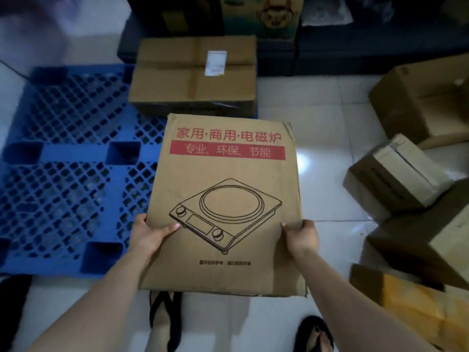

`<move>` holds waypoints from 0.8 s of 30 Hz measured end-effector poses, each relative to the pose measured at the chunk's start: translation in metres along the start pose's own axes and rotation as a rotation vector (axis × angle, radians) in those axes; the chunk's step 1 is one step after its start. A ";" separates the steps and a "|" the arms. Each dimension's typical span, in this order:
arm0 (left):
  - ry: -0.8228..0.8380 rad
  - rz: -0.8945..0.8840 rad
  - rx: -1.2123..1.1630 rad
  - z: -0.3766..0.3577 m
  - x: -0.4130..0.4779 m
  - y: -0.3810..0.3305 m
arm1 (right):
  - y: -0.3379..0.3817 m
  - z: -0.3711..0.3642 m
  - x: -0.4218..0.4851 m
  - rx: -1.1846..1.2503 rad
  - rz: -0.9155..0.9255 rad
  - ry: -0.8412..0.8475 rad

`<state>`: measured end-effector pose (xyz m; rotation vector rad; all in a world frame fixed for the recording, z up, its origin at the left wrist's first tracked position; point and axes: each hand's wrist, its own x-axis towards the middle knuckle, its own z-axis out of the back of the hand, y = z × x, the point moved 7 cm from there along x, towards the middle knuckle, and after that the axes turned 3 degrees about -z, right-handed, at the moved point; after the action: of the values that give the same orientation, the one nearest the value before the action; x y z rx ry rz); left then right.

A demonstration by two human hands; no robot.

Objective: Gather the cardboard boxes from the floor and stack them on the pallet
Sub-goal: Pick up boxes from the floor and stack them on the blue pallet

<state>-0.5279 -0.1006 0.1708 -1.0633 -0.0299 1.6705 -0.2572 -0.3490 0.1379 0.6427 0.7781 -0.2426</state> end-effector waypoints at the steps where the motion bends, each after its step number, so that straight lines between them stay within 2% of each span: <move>1: -0.002 0.017 -0.003 0.022 0.017 0.007 | 0.009 -0.026 -0.009 -0.007 0.006 0.015; 7: 0.009 0.085 0.005 0.130 0.149 0.054 | 0.056 -0.184 -0.046 -0.058 -0.034 0.023; 12: 0.077 0.070 0.078 0.155 0.250 0.087 | 0.064 -0.280 -0.038 -0.061 -0.092 0.004; 17: 0.116 0.000 0.133 0.142 0.311 0.085 | 0.068 -0.315 -0.014 -0.040 -0.054 -0.040; 21: 0.136 -0.098 0.247 0.129 0.342 0.058 | 0.092 -0.316 0.006 -0.065 -0.048 -0.101; 24: 0.167 -0.096 0.268 0.118 0.363 0.043 | 0.115 -0.314 0.025 -0.086 -0.013 -0.115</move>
<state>-0.6356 0.2234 -0.0060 -0.9770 0.2416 1.4489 -0.3709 -0.0632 0.0040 0.5381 0.6790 -0.2545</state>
